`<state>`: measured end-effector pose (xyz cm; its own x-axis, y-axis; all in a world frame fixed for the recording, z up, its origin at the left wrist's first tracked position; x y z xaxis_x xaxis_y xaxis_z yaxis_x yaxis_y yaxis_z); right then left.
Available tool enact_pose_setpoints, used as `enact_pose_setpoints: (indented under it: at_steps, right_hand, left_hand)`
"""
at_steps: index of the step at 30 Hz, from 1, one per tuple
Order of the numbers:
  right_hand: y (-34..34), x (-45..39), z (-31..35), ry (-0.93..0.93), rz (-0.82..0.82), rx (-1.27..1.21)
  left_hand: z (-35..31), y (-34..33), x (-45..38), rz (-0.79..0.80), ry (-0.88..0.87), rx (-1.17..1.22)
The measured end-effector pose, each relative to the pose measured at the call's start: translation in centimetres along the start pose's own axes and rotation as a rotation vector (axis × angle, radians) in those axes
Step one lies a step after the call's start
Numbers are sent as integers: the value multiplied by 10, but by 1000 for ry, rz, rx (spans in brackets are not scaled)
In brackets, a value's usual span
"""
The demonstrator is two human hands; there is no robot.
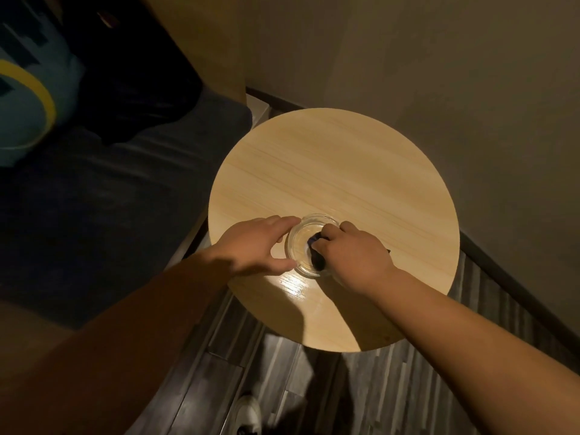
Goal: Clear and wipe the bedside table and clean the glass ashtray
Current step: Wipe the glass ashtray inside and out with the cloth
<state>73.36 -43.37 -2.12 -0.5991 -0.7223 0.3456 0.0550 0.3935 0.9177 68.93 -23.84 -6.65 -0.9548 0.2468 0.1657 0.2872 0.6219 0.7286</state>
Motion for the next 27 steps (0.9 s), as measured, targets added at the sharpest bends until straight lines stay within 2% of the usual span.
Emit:
enact_pose_setpoints:
  at_steps: [5,11,16,19,21,24,27]
  right_hand:
    - [-6,1,-4,-41,-26,-77]
    - [-7,5,1,-153,-4,-55]
    - [5,-7,14,-7,-24,-138]
    - [19,-29,11,-97,-44,-107]
    - [24,-26,1,-166,16,-44]
    - [18,-3,4,-75,106,11]
    - [18,-5,21,-21,76,-111]
  left_hand:
    - [1,-16,-2,-96,4,-6]
    - [2,-18,-4,-106,-36,-44]
    - [0,-16,-5,-98,-50,-63]
    - [-2,-15,-4,-113,-45,-33]
    - [-2,-15,-4,-109,-33,-21]
    - [0,-17,-5,-105,-31,-62]
    - [0,-19,-4,-91,-67,-44]
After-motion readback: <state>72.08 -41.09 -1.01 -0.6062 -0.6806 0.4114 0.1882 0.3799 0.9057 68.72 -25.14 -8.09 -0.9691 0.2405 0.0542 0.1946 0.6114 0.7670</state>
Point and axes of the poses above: each hand's wrist, its own x-axis away from the middle knuckle, its own y-axis out of the back of the hand, z = x × y, the point moved 1 cm from there along -x, towards the middle knuckle, and after that the axes turned 9 degrees about x, right-handed, at the moved point
